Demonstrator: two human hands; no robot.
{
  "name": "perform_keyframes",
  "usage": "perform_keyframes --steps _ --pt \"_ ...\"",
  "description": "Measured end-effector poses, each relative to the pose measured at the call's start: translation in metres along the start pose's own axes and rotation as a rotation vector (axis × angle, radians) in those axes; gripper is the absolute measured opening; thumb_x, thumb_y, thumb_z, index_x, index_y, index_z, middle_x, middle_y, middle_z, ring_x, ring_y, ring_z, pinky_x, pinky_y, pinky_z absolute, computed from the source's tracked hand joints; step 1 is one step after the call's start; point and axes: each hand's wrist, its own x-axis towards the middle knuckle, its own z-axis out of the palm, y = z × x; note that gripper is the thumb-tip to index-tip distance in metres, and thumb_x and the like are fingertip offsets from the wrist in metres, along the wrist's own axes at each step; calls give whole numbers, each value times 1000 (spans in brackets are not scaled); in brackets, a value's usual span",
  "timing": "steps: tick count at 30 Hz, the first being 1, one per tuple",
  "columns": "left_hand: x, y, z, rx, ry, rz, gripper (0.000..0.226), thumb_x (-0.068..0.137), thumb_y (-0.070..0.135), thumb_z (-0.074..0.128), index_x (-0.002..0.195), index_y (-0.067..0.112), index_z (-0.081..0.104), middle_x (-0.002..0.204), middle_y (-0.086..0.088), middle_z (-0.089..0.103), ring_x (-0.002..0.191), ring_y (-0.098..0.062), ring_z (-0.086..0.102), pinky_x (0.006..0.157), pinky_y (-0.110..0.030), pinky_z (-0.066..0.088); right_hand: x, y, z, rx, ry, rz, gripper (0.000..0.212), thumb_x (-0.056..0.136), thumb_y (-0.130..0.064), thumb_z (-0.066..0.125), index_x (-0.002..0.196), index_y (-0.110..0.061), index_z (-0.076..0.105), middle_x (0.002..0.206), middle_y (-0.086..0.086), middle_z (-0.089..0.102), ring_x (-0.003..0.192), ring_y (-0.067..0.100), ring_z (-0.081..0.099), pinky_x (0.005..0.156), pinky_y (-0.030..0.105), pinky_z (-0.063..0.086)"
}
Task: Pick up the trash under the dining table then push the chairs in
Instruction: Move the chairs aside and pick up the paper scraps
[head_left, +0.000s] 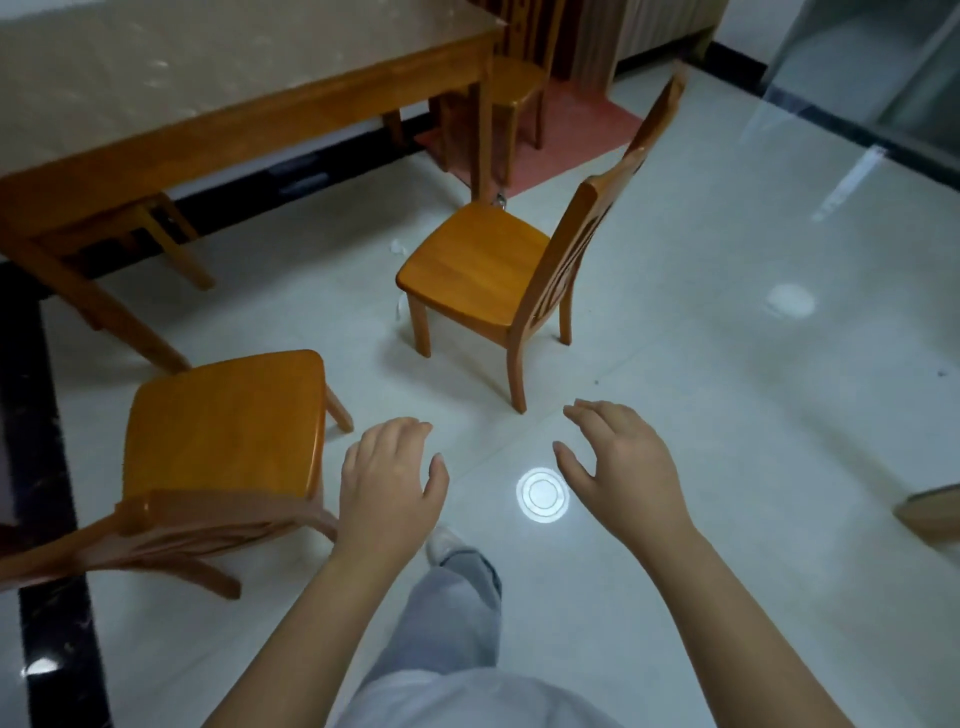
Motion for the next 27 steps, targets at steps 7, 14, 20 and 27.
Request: perform_keyframes --steps 7,14,20,27 --pt "145 -26 14 -46 62 -82 39 80 32 48 105 6 64 106 -14 66 99 -31 60 81 -42 48 147 5 44 -45 -93 -39 32 75 -21 72 103 -7 66 101 10 69 93 29 64 79 39 52" --pt "245 -73 11 -33 129 -198 37 77 31 53 102 7 66 102 -13 68 94 -30 63 76 -42 50 279 -13 104 12 -201 -166 31 82 -30 59 106 -11 66 104 7 68 94 24 62 77 35 52" --pt "284 -111 23 -49 67 -325 32 82 28 55 106 10 64 106 -9 67 99 -26 61 82 -43 49 349 -17 160 46 -292 -195 32 80 -27 67 109 -12 64 105 6 67 92 23 62 74 34 52" --pt "395 -169 24 -22 109 -378 30 82 27 52 100 7 66 100 -11 68 92 -29 63 77 -40 49 470 -20 233 91 -328 -217 30 77 -25 63 101 -8 66 94 10 68 81 28 63 66 32 50"
